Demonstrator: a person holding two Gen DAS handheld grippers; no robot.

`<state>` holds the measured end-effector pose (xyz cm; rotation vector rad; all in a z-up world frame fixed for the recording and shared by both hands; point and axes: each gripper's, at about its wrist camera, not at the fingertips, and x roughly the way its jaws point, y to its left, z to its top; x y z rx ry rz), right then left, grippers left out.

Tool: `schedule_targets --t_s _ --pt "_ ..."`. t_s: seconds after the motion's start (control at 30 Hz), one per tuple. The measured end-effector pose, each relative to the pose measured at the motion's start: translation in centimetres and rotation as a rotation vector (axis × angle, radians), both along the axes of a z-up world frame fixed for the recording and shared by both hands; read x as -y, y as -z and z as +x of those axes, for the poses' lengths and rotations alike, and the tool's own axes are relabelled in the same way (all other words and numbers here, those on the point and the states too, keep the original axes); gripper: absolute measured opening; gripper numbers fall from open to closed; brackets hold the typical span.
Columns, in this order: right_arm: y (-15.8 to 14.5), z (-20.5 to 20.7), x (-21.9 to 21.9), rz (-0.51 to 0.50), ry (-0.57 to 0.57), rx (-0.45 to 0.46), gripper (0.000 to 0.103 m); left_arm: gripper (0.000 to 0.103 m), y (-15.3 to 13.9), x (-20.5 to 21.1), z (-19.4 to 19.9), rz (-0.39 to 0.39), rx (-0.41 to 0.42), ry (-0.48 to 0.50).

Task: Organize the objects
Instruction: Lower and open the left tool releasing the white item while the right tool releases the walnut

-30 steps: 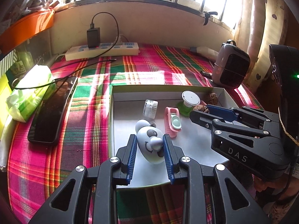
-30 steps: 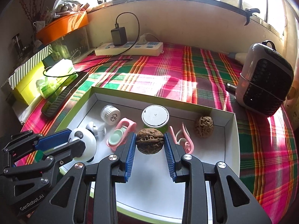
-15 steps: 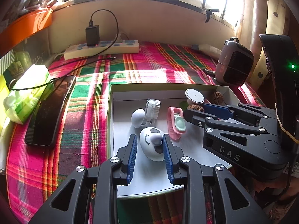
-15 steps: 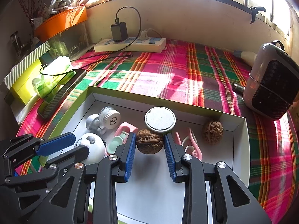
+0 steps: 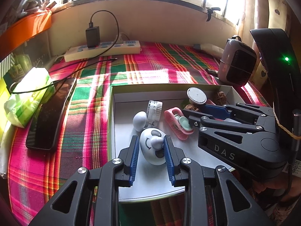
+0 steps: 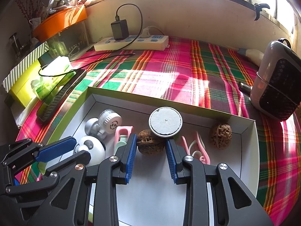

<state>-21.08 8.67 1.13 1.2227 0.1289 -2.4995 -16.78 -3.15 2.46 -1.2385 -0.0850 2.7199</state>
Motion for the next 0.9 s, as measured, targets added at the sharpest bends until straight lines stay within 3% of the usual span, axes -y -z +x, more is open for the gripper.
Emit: schedule_targets --t_s 0.9 --pt "-0.06 0.04 -0.36 -0.027 0.018 0.003 0.033 0.026 0.14 0.02 0.04 -0.005 0.002 0.000"
